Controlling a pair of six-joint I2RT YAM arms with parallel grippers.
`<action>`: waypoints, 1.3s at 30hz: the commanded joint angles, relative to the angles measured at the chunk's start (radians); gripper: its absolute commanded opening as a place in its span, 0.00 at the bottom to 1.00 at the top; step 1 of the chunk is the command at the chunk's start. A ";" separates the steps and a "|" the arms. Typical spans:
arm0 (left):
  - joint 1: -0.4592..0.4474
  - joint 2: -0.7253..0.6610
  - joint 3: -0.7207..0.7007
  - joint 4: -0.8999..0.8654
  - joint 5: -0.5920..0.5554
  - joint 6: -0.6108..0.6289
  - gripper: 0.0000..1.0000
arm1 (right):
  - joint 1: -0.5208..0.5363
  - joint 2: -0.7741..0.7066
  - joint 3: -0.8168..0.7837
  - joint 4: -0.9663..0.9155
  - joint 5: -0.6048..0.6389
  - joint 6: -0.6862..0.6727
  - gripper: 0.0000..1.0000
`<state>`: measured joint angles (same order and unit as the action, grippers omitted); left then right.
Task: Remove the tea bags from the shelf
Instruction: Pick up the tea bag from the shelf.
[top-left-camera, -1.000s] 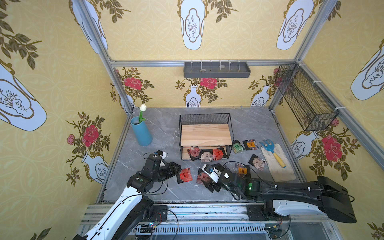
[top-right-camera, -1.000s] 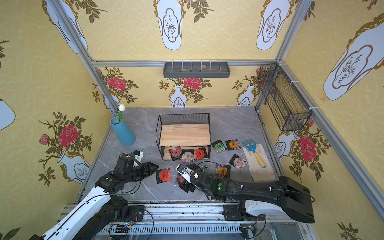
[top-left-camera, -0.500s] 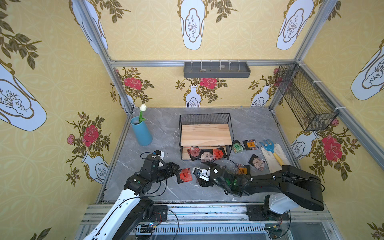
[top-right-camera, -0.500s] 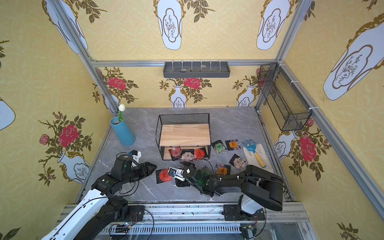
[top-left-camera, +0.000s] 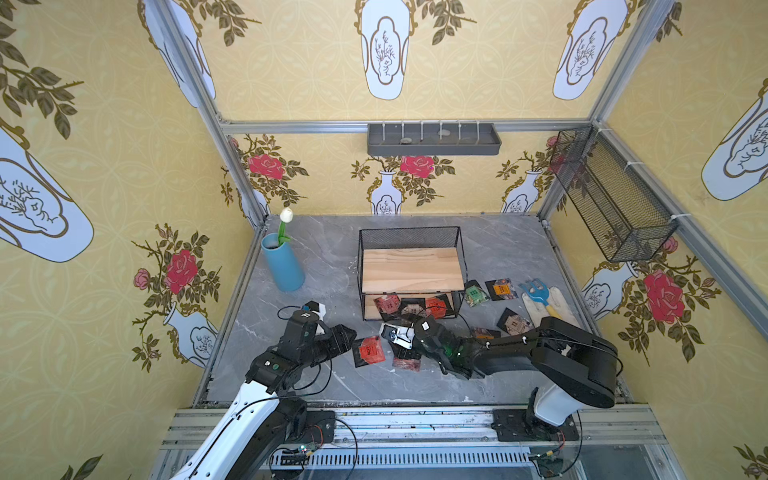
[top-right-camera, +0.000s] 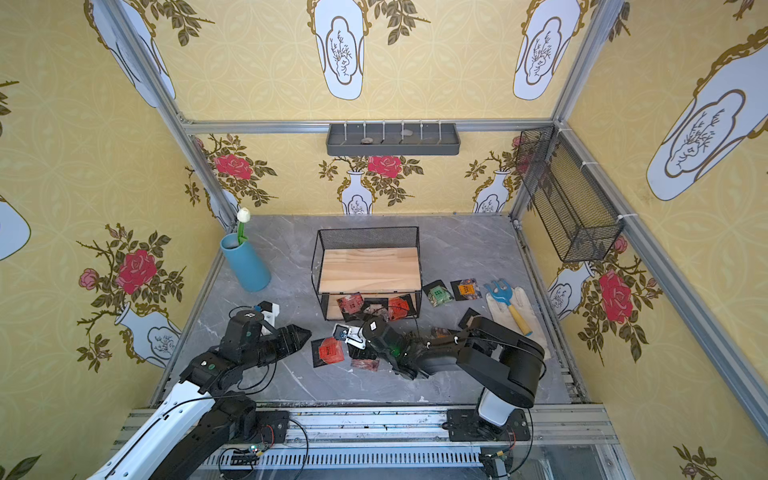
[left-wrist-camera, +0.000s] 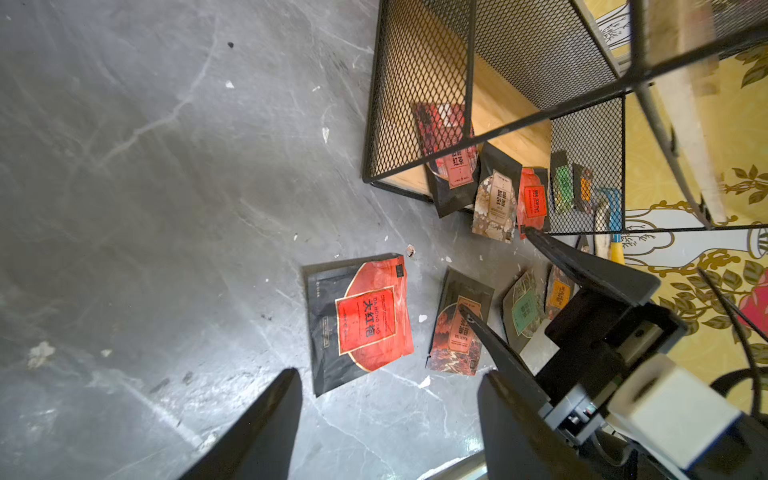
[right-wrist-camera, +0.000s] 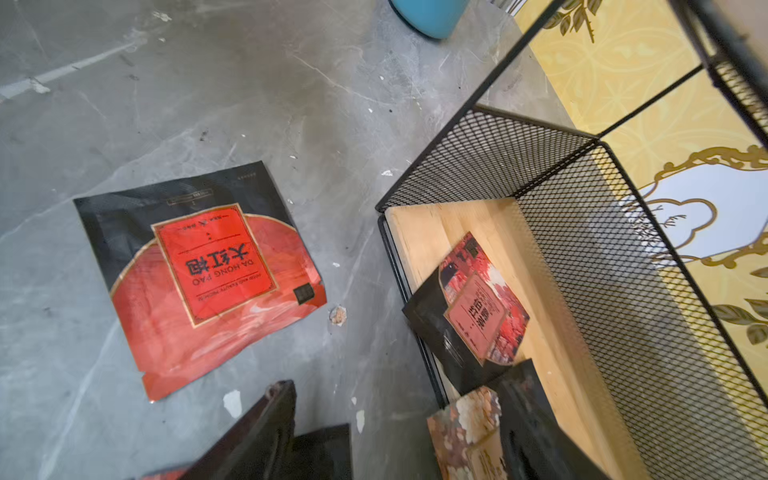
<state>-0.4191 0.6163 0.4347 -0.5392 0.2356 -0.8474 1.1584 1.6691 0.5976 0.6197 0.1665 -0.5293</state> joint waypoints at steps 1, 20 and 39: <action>0.001 0.002 -0.005 -0.002 -0.012 -0.002 0.76 | -0.006 0.033 0.019 0.090 -0.009 -0.009 0.77; 0.011 -0.020 -0.021 -0.008 -0.012 -0.010 0.76 | -0.043 0.147 0.105 0.092 -0.023 -0.039 0.70; 0.023 -0.015 -0.016 -0.015 -0.011 0.000 0.76 | -0.084 0.217 0.158 0.066 -0.080 -0.003 0.66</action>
<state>-0.3992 0.6014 0.4179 -0.5560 0.2317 -0.8639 1.0760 1.8771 0.7452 0.6579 0.1066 -0.5499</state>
